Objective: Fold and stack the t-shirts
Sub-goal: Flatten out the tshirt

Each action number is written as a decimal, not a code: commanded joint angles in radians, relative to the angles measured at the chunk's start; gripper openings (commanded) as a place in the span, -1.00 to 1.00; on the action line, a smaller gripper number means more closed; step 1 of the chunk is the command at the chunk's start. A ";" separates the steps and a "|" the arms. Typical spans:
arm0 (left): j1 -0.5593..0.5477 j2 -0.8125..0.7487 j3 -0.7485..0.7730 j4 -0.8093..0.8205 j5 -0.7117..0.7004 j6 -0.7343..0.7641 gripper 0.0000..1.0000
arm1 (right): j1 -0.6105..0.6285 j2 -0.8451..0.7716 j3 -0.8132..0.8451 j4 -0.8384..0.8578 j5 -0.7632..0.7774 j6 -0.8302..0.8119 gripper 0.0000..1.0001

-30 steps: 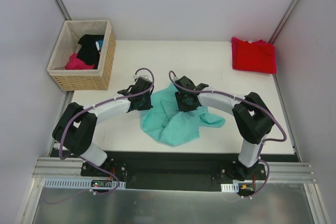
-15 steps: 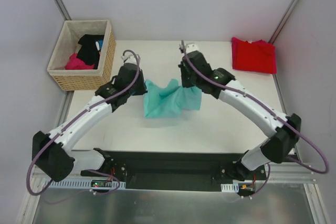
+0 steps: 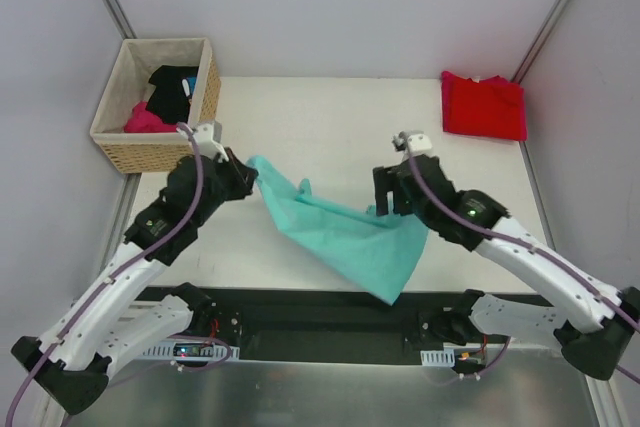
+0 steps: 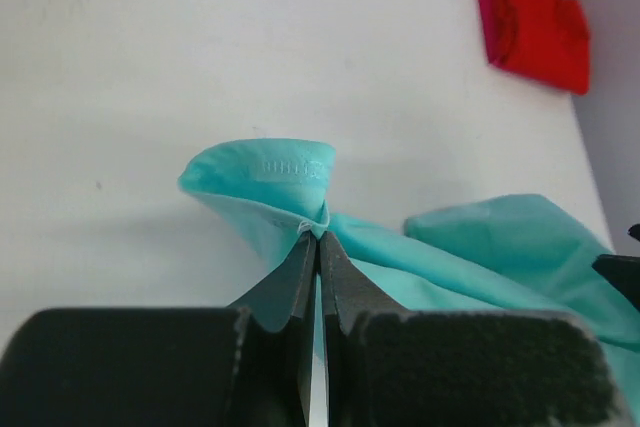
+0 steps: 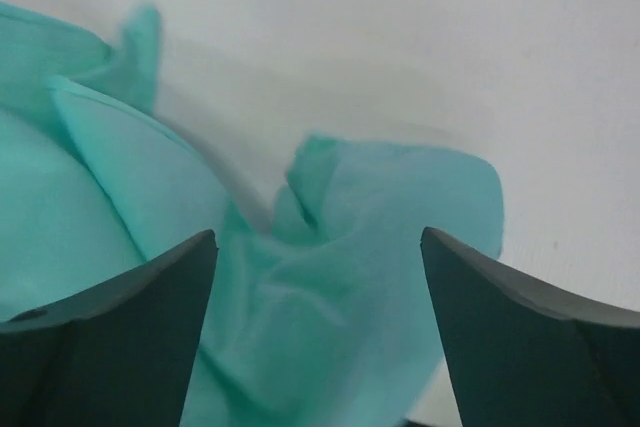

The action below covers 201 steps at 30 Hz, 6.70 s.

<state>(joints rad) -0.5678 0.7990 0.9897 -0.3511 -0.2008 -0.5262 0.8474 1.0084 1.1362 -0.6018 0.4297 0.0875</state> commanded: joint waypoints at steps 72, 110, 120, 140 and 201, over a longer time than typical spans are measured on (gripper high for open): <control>0.075 0.822 0.280 0.031 -0.003 -0.014 0.98 | -0.099 0.219 -0.110 0.011 0.104 0.104 0.93; 0.244 1.307 0.563 0.035 -0.026 -0.043 -0.26 | -0.133 0.105 -0.130 -0.027 0.063 0.057 0.93; 0.246 1.267 0.520 0.049 -0.020 -0.051 -0.53 | -0.287 0.361 -0.110 0.059 -0.012 0.121 0.93; 0.226 1.105 0.420 0.113 0.029 -0.052 -0.08 | -0.320 0.453 -0.089 0.115 -0.088 0.116 0.94; 0.218 1.230 0.437 0.193 0.097 -0.043 -0.98 | -0.519 0.812 0.054 0.198 -0.223 0.170 -0.34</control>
<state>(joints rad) -0.3412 2.0758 1.4429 -0.1585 -0.0872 -0.5827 0.3321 1.8095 1.1522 -0.3950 0.2180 0.2405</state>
